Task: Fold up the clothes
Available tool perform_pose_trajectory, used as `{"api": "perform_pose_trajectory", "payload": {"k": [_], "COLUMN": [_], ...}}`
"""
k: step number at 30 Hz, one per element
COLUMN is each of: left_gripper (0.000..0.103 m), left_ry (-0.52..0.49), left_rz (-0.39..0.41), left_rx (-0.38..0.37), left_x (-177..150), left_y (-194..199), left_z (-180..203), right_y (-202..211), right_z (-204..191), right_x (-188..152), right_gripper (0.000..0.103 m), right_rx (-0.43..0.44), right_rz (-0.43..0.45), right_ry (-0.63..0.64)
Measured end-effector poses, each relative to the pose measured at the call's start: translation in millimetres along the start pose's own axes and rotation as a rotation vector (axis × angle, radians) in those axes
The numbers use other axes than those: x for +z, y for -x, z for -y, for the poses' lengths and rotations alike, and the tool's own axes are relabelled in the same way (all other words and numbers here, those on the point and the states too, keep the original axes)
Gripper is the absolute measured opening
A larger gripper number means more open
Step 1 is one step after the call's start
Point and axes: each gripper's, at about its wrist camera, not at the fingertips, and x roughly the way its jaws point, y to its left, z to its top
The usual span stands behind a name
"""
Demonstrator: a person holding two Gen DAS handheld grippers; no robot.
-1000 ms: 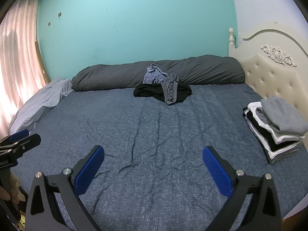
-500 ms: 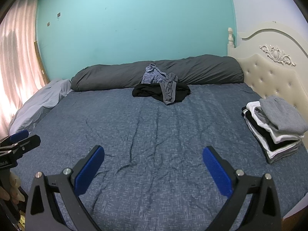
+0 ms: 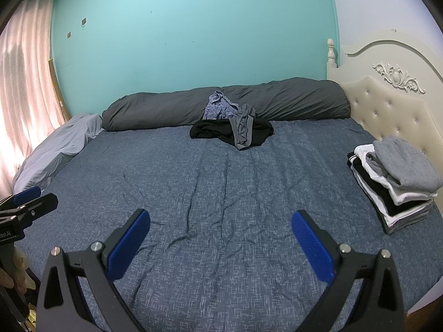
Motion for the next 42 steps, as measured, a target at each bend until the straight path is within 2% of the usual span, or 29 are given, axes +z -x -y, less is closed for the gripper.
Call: {"api": "perform_pose_trajectory", "payload": {"k": [19, 32, 38, 42], "left_gripper": [0.103, 0.103, 0.103, 0.103], "left_ry": [0.008, -0.003, 0.007, 0.013], "left_rz": [0.004, 0.009, 0.018, -0.005], "left_rx": [-0.008, 0.026, 0.041, 0.026], "left_x": [-0.5, 5.4, 10.6, 14.0], "left_y": [-1.8, -5.3, -27.6, -59.9], "left_z": [-3.4, -5.2, -13.2, -21.9], "right_y": [-1.0, -5.2, -30.5, -64.8], "right_z": [0.5, 5.4, 14.0, 21.5], "right_x": [-2.8, 1.0, 6.8, 14.6], "right_gripper": [0.103, 0.103, 0.103, 0.103], "right_rx": [-0.004, 0.001, 0.024, 0.049], "right_rz": [-0.007, -0.004, -0.015, -0.04], "right_ry": [-0.002, -0.016, -0.028, -0.052]}}
